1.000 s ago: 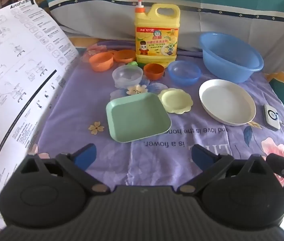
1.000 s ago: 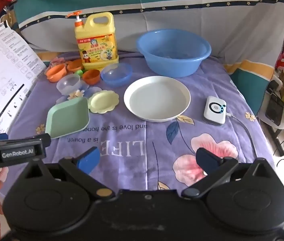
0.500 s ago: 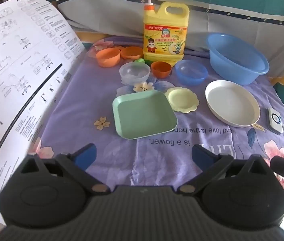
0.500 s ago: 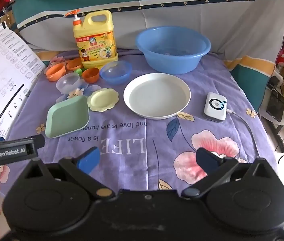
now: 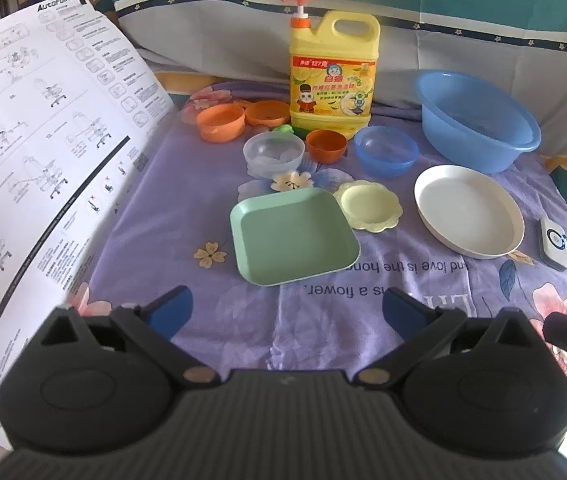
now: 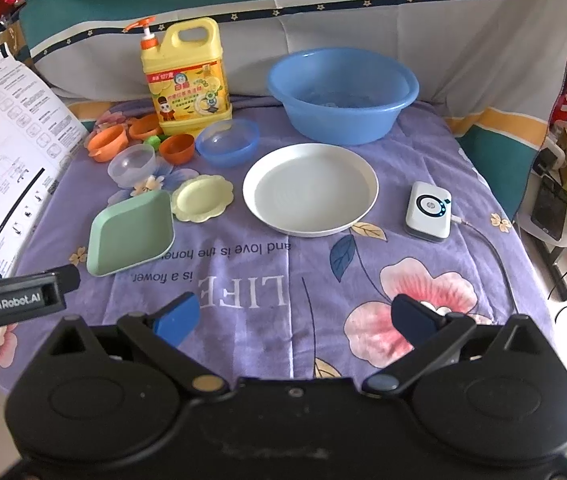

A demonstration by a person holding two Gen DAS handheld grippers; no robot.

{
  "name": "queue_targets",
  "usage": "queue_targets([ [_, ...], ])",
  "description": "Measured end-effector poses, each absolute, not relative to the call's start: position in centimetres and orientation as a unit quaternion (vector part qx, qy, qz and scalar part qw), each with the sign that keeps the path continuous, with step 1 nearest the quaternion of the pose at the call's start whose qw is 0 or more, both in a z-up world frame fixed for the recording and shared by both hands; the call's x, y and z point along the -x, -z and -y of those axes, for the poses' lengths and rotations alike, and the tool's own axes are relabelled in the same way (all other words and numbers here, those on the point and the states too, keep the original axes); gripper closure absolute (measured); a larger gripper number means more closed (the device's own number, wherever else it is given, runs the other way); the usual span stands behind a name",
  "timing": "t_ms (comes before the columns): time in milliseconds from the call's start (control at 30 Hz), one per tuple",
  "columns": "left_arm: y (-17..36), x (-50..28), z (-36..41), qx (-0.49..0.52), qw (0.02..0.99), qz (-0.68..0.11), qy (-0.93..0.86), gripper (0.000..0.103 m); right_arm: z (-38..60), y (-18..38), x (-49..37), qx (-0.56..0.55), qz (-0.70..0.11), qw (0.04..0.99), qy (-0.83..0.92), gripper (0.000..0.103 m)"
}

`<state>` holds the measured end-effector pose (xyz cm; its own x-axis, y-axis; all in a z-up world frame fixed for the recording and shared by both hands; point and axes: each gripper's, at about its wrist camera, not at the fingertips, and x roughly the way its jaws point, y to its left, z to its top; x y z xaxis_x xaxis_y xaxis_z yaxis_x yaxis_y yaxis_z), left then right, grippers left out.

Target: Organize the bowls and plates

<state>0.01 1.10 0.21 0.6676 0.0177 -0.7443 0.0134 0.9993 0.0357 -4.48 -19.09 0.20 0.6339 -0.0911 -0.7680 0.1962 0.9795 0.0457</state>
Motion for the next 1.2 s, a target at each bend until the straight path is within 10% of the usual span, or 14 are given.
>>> queue_targets([
  [1200,0.62,0.28,-1.06,-0.022,0.914,-0.405,0.011,0.0,19.37,0.76,4.31,-0.065,-0.431,0.896,0.086,0.0],
])
